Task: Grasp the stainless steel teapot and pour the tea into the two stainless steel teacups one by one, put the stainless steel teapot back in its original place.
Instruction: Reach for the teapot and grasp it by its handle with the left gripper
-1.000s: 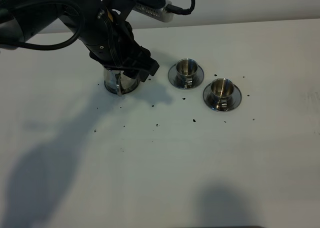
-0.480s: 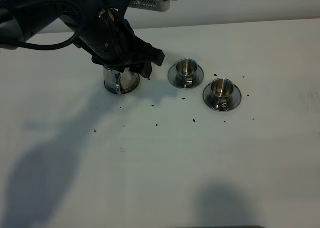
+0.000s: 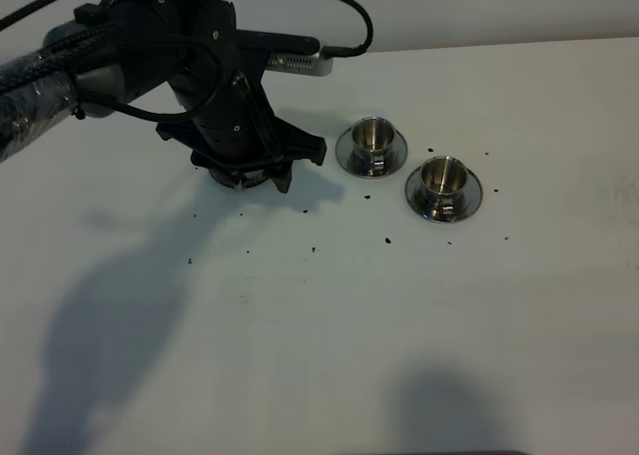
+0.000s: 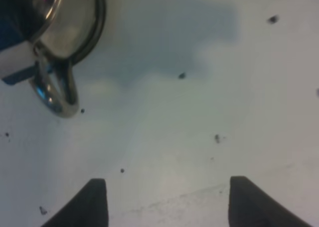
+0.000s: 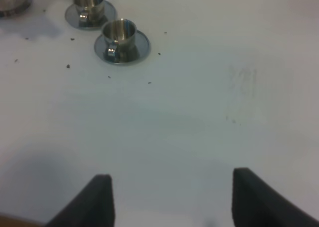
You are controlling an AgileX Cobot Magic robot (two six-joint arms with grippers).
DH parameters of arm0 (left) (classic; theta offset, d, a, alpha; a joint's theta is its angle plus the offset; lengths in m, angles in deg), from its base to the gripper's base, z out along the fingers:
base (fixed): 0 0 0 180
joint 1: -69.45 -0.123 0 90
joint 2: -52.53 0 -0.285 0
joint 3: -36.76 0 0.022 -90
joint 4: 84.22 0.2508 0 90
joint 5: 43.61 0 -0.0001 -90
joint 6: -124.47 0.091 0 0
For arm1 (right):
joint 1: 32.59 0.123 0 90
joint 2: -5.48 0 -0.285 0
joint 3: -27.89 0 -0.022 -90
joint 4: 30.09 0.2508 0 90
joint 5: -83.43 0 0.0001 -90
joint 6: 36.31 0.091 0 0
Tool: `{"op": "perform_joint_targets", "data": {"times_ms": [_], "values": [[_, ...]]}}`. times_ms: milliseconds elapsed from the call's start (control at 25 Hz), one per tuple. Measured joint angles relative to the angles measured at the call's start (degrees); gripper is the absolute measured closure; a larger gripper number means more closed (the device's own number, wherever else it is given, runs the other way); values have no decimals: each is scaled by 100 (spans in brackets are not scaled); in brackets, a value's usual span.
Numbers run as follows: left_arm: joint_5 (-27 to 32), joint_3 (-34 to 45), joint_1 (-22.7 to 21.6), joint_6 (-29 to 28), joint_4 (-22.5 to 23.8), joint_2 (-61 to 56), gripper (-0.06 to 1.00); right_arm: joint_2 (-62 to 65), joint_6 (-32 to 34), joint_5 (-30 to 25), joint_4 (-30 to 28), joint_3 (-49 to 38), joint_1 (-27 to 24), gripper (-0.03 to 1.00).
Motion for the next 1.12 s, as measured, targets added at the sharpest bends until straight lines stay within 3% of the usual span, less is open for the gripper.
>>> {"op": "perform_joint_targets", "data": {"times_ms": [440,920,1120], "values": [[566,-75,-508,19,12,20,39,0,0,0,7,0,0,46],[137,-166,-755,245,4,133,36,0,0,0,31,0,0,46],[168,-566,-788,232,4,515,36,0,0,0,57,0,0,46]]}}
